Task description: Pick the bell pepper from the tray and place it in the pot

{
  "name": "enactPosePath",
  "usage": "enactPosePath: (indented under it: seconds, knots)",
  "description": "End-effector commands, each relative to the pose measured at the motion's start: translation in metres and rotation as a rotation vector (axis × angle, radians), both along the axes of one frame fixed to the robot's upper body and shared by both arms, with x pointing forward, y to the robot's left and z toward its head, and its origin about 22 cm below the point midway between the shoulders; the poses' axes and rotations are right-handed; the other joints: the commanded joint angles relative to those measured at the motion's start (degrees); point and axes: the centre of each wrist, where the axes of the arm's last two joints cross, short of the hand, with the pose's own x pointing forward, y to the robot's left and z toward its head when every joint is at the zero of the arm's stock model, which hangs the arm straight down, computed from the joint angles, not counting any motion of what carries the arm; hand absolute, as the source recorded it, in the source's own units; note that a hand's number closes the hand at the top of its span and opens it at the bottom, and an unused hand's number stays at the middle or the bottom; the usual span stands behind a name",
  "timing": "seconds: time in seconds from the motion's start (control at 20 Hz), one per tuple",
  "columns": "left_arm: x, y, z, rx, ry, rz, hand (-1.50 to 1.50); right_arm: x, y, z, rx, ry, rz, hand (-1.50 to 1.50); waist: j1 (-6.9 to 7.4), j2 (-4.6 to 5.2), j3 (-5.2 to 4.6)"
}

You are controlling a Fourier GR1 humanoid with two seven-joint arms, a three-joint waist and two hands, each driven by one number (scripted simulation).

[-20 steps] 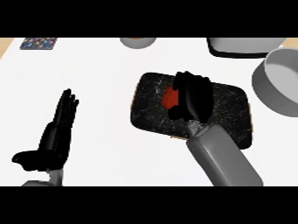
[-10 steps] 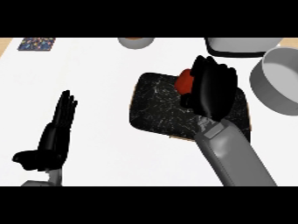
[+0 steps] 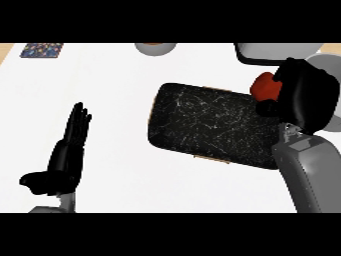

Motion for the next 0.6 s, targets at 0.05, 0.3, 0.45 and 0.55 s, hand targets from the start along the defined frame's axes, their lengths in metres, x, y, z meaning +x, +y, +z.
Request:
enactPosePath:
  seconds: [0.05,0.3,0.45,0.55]
  knots:
    - [0.004,0.015,-0.001,-0.005,-0.005,0.011,0.0,0.002,-0.077,0.001,0.0,-0.014,-0.062,1.5,-0.05,0.09,0.02]
    - [-0.002,0.006,-0.001,0.004,0.011,-0.005,0.0,0.009,-0.104,0.002,0.013,0.01,-0.092,1.5,0.23,0.05,0.0]
    - [-0.007,0.013,0.003,0.01,-0.004,-0.004,0.0,0.019,-0.154,-0.01,0.042,0.012,-0.109,1.5,0.52,0.15,0.03]
    - [0.004,0.002,0.002,0.001,0.002,0.002,0.0,0.018,-0.17,-0.011,0.078,0.037,-0.091,1.5,0.3,0.15,0.02]
